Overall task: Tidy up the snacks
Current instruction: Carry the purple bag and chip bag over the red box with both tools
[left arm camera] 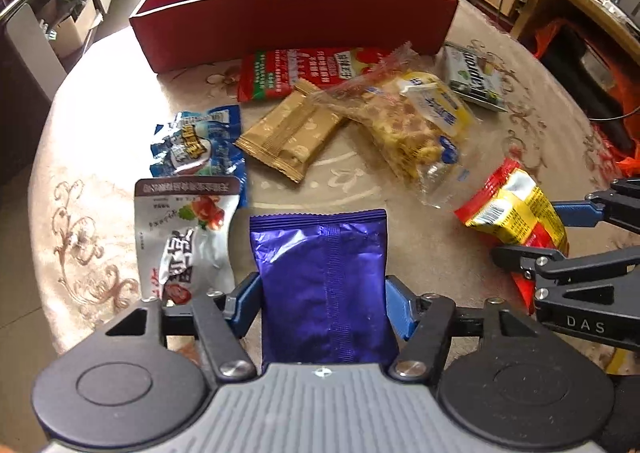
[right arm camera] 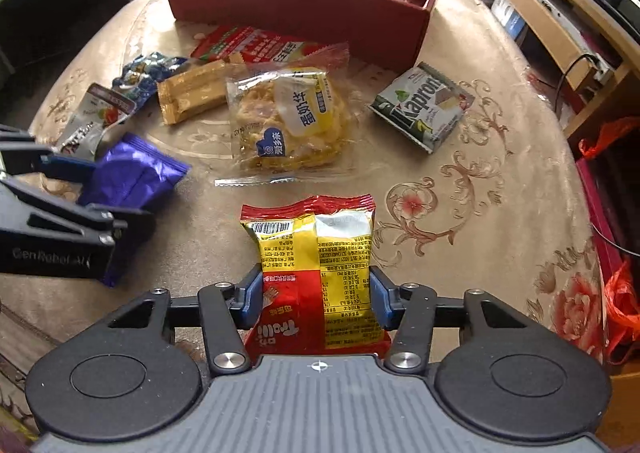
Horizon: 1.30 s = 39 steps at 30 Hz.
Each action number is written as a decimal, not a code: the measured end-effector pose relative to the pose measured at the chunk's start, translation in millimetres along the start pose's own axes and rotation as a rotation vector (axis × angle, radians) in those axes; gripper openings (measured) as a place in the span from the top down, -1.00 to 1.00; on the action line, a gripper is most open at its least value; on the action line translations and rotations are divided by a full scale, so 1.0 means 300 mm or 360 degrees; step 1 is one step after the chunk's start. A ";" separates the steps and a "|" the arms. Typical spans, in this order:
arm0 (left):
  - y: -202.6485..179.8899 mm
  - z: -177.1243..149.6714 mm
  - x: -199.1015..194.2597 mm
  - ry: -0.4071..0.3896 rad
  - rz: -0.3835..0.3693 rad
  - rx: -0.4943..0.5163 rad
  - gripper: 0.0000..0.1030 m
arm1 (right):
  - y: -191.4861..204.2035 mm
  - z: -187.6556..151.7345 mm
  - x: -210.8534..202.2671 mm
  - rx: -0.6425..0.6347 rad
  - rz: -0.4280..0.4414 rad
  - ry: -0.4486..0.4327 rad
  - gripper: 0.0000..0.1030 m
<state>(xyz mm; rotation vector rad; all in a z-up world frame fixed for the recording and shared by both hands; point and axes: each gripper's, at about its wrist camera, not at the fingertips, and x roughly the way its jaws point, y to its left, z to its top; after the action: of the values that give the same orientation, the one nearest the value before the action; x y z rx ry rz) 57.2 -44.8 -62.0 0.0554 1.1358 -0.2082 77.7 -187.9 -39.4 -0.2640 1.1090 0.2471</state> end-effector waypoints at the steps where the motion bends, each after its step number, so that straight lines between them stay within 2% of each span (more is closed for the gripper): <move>1: -0.004 -0.003 -0.003 -0.0004 -0.0004 0.0006 -0.15 | 0.001 -0.001 -0.010 0.0009 0.0001 -0.0012 -0.16; 7: -0.012 -0.004 -0.037 -0.0056 -0.0027 0.0003 -0.15 | 0.001 0.004 -0.068 0.0065 -0.0021 -0.0095 -0.16; 19: -0.007 0.027 -0.066 -0.0130 0.0002 -0.0005 -0.15 | 0.027 0.036 -0.070 0.0034 -0.0076 -0.0132 -0.16; 39: 0.039 0.143 -0.128 -0.0317 0.0069 -0.0059 -0.15 | 0.041 0.156 -0.111 0.0044 -0.0092 -0.0290 -0.16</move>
<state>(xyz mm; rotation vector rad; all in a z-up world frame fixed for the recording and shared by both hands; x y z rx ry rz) 82.2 -34.5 -9.8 0.0257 0.9390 -0.1507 99.1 -163.1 9.4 -0.2435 0.9228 0.2001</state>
